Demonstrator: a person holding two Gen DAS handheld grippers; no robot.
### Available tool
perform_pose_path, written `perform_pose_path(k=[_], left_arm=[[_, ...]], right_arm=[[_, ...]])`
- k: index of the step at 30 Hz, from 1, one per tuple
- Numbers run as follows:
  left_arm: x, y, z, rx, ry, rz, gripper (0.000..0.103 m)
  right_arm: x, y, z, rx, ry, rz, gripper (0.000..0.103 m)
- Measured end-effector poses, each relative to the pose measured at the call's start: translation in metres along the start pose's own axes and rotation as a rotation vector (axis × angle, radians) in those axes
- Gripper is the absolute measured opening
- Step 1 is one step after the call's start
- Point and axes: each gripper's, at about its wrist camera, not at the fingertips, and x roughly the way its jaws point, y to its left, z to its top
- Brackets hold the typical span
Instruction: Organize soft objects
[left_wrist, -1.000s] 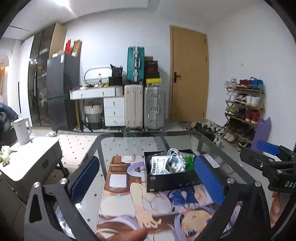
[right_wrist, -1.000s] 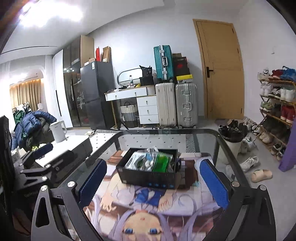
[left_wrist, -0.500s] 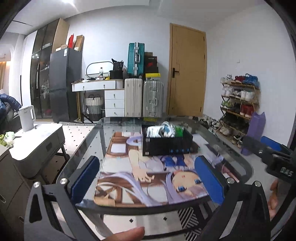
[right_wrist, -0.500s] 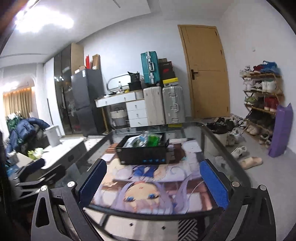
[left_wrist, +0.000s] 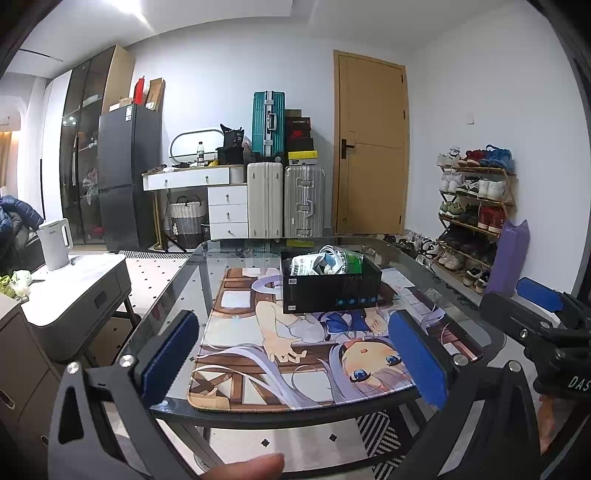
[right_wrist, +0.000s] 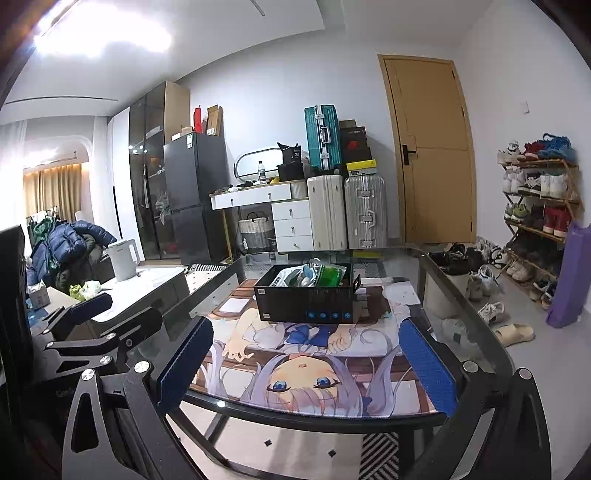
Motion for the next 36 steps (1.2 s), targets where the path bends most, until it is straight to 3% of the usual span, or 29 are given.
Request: perform_pose_path(k=[36], left_arm=[[0.0006, 0.0017, -0.0013, -0.002, 0.007, 0.004, 0.103]], right_arm=[[0.0033, -0.0003, -0.0006, 0.028, 0.011, 0.009, 0.102]])
